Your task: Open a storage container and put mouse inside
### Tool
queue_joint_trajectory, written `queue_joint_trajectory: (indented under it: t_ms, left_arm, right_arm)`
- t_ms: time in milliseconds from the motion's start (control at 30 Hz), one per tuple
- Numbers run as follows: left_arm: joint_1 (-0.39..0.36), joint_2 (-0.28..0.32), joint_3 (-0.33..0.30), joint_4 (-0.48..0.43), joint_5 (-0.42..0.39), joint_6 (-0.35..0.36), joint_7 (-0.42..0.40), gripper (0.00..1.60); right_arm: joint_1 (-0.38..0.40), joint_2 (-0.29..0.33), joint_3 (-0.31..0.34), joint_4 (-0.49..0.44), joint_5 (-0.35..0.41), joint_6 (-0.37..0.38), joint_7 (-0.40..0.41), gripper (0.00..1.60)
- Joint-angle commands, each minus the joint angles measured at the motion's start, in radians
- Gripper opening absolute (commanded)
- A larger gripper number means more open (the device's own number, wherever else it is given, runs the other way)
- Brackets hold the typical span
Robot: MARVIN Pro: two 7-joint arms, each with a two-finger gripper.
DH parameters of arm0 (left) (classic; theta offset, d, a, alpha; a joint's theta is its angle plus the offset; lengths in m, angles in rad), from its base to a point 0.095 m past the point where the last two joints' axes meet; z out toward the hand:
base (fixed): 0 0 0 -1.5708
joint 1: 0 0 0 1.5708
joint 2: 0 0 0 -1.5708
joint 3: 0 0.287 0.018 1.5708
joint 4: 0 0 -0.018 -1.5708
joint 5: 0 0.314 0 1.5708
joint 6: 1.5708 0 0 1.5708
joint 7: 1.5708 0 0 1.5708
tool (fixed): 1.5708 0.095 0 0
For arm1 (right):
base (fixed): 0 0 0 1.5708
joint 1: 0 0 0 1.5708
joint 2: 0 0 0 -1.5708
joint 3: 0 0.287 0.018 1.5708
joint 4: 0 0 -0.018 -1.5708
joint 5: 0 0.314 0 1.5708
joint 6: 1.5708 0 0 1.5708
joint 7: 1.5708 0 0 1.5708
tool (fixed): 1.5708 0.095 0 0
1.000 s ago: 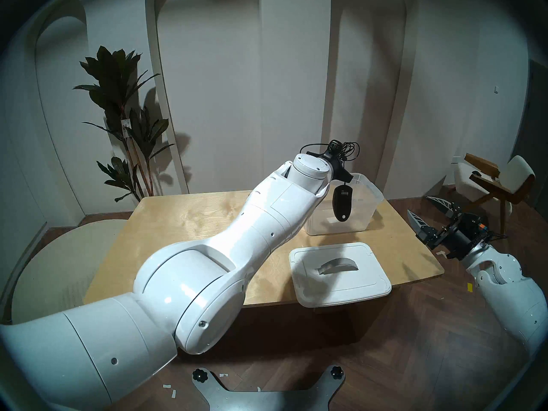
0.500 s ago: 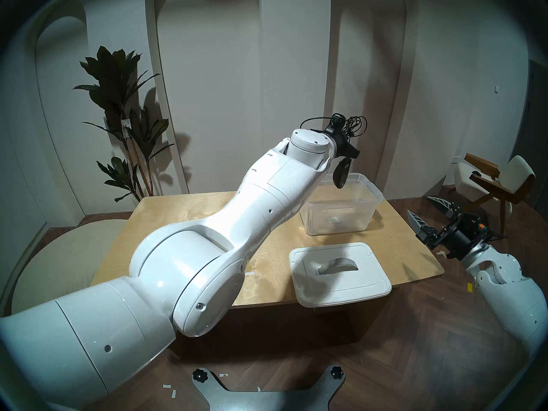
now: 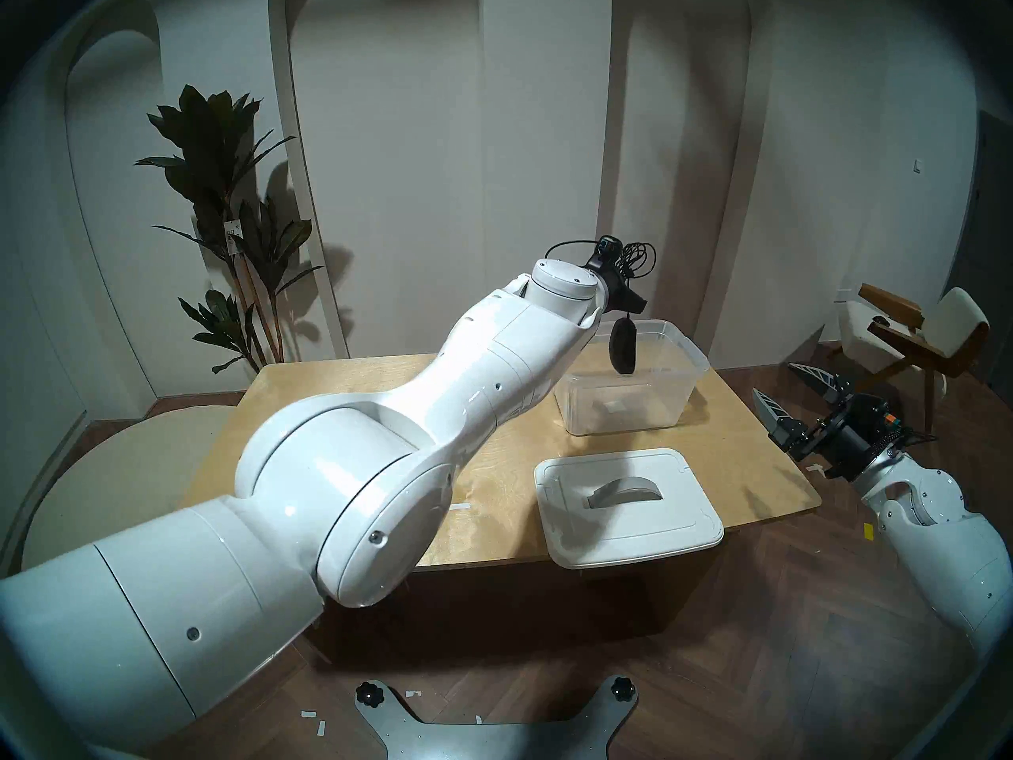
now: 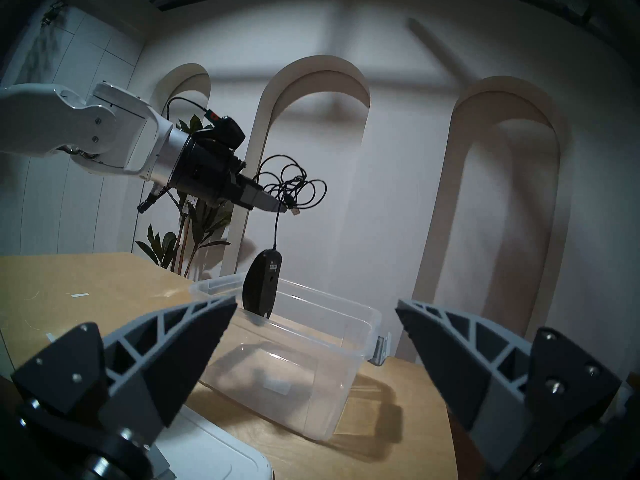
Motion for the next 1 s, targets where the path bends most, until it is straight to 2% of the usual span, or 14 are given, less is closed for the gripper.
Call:
queue_joint_trajectory:
  t_ms: [0, 300, 600, 867, 967]
  left_arm:
    - [-0.026, -0.006, 0.012, 0.028, 0.000, -0.015, 0.012, 1.60]
    - [-0.072, -0.006, 0.047, 0.073, 0.011, -0.015, 0.042, 1.60]
    - [-0.115, 0.010, 0.047, 0.085, 0.019, -0.048, 0.064, 1.60]
    - [-0.136, 0.067, 0.025, 0.071, 0.018, -0.153, 0.100, 1.60]
    - [-0.121, 0.093, 0.022, 0.048, 0.032, -0.202, 0.151, 1.60]
  right_arm:
    - [0.007, 0.005, 0.009, -0.003, 0.001, -0.003, 0.000, 1.60]
    - [0.009, 0.006, 0.008, -0.002, 0.002, -0.004, -0.001, 1.60]
    - [0.010, 0.007, 0.010, -0.002, 0.002, -0.005, -0.001, 1.60]
    - [0.008, 0.007, 0.014, -0.003, 0.003, -0.008, 0.001, 1.60]
    - [0.007, 0.007, 0.015, -0.003, 0.003, -0.009, 0.002, 1.60]
